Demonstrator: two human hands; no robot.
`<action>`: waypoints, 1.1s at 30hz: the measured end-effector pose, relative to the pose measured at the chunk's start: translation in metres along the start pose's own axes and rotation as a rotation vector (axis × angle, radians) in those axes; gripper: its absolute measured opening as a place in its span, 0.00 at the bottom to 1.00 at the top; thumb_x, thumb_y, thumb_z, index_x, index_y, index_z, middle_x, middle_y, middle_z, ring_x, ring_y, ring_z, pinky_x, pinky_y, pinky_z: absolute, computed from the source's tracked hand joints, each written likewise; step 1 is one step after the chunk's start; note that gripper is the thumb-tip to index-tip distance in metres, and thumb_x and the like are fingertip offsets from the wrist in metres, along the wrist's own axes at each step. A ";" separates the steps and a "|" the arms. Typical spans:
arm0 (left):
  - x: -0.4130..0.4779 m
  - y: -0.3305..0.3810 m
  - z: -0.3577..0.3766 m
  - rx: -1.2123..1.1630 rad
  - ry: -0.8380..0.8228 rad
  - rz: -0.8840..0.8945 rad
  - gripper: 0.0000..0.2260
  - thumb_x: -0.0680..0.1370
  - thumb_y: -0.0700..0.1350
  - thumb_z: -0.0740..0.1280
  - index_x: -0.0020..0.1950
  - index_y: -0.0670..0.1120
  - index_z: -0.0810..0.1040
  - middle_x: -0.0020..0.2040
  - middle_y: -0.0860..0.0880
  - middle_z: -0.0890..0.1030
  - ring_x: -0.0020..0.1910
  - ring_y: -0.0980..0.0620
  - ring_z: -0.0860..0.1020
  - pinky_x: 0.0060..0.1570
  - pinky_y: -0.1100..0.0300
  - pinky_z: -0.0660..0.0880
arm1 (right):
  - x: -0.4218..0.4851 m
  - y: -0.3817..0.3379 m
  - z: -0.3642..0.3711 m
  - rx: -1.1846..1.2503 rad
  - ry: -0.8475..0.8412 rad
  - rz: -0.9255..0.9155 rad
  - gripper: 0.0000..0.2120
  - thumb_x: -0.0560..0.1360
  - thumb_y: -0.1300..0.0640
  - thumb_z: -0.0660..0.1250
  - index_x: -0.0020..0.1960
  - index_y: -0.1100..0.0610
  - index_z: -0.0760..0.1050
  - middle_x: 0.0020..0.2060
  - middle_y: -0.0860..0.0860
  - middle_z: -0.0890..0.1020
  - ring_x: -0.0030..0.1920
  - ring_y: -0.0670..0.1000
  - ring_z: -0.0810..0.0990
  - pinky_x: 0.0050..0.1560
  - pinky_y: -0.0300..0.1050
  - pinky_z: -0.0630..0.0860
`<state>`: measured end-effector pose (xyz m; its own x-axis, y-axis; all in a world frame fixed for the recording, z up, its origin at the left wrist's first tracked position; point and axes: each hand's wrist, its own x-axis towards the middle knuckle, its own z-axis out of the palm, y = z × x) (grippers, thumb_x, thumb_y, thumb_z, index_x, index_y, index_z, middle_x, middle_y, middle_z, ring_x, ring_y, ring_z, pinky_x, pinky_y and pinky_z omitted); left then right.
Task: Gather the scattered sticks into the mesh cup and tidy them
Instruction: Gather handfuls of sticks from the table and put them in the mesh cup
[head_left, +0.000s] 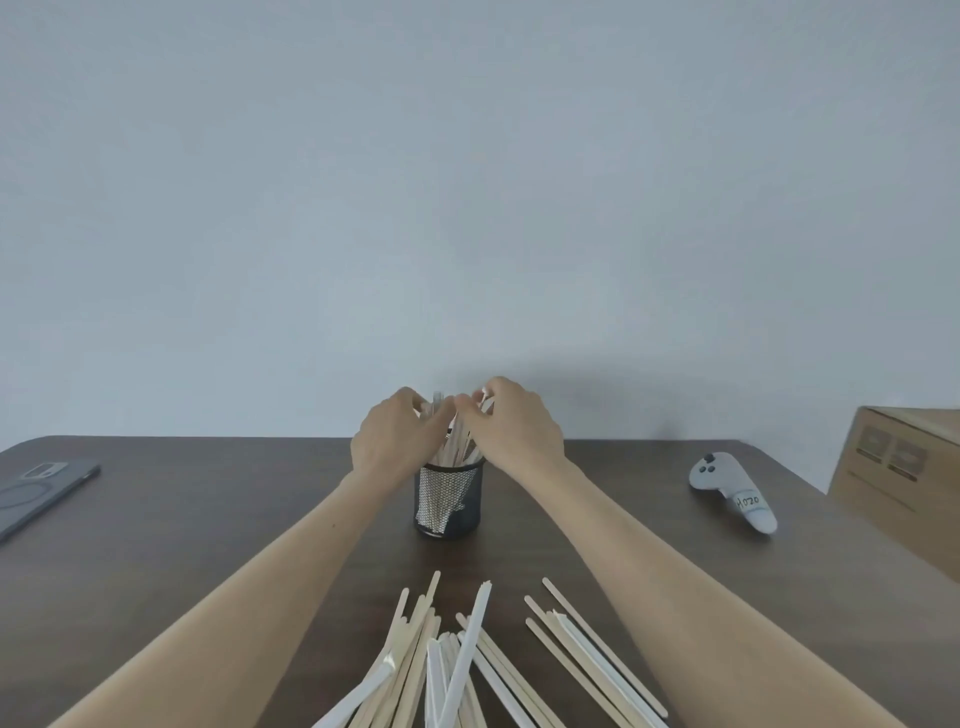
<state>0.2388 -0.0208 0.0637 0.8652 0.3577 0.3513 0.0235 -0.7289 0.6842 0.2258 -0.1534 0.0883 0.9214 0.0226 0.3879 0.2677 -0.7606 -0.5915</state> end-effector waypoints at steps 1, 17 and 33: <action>-0.002 -0.002 -0.004 -0.018 0.017 -0.007 0.22 0.75 0.65 0.64 0.53 0.48 0.77 0.47 0.51 0.82 0.49 0.45 0.80 0.47 0.53 0.73 | -0.004 0.000 -0.003 0.032 0.022 -0.001 0.18 0.78 0.42 0.61 0.59 0.53 0.76 0.51 0.50 0.83 0.54 0.55 0.81 0.51 0.48 0.73; -0.159 -0.064 -0.067 0.489 -0.274 0.164 0.31 0.71 0.76 0.59 0.56 0.53 0.82 0.52 0.57 0.83 0.49 0.53 0.81 0.46 0.56 0.75 | -0.166 0.020 -0.003 -0.220 -0.235 -0.008 0.24 0.76 0.36 0.63 0.65 0.49 0.73 0.57 0.46 0.79 0.55 0.49 0.80 0.48 0.45 0.74; -0.145 -0.061 -0.047 0.305 -0.541 -0.070 0.16 0.66 0.55 0.71 0.41 0.43 0.85 0.24 0.52 0.75 0.27 0.48 0.77 0.38 0.57 0.78 | -0.158 0.021 0.019 -0.296 -0.351 0.093 0.10 0.70 0.51 0.69 0.44 0.56 0.72 0.43 0.54 0.79 0.41 0.57 0.74 0.38 0.43 0.68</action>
<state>0.0885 -0.0003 0.0014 0.9857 0.1227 -0.1157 0.1623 -0.8768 0.4526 0.0908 -0.1607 0.0014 0.9909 0.1245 0.0503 0.1343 -0.9211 -0.3655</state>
